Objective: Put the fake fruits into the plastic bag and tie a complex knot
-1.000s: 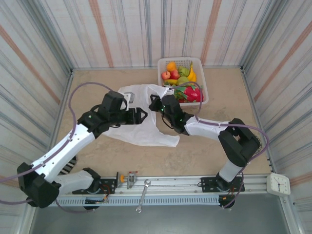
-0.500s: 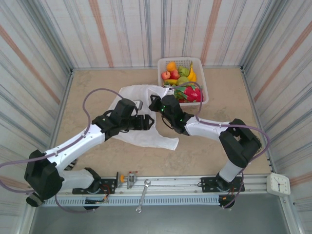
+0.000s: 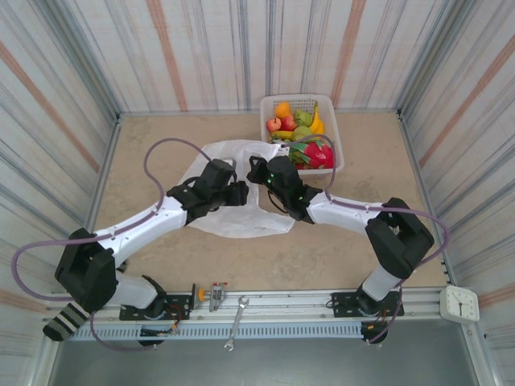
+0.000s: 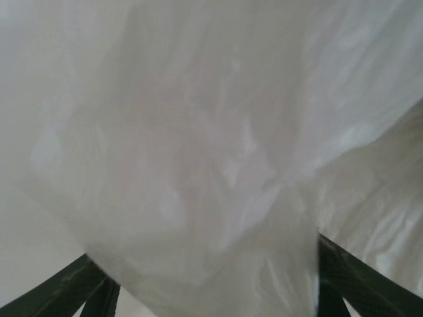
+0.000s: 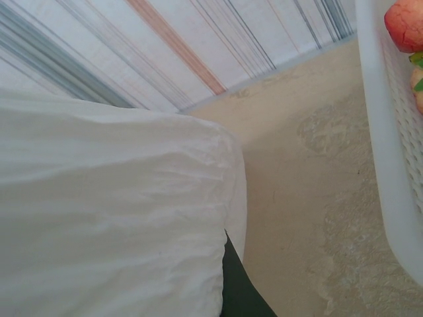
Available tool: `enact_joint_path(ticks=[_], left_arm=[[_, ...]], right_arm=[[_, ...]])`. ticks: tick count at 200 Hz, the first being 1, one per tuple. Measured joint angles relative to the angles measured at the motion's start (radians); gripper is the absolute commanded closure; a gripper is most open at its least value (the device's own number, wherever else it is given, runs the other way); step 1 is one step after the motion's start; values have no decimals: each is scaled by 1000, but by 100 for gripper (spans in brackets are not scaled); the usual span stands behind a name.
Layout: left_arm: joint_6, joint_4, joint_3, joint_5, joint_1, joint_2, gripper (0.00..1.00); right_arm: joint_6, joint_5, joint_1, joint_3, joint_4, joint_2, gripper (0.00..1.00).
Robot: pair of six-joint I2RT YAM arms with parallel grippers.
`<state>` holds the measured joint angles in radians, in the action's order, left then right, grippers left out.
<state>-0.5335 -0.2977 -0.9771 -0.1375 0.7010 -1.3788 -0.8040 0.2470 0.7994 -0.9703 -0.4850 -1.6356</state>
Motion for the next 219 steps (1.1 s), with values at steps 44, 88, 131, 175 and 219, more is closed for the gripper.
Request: enact_joint_path(ticks=[44,88,131,175,219], left_arm=[[56,-20,-45,-92,-20,-1,78],[137,-103,-58,-95,-92,29,100],[246,-330,-246,81,-195,67,100],[302,-455,-338,334,-367,84,100],[309,-544,-411,461,-472,79,100]], right_arm=[[-4,0,0,16,20,10,100],[5,-13,-9,26,73,45,100],[81,-101,-103,26,175,45,100],[183,-236,-160,26,212,27,100],[286,-324,-160,28,212,25,100]])
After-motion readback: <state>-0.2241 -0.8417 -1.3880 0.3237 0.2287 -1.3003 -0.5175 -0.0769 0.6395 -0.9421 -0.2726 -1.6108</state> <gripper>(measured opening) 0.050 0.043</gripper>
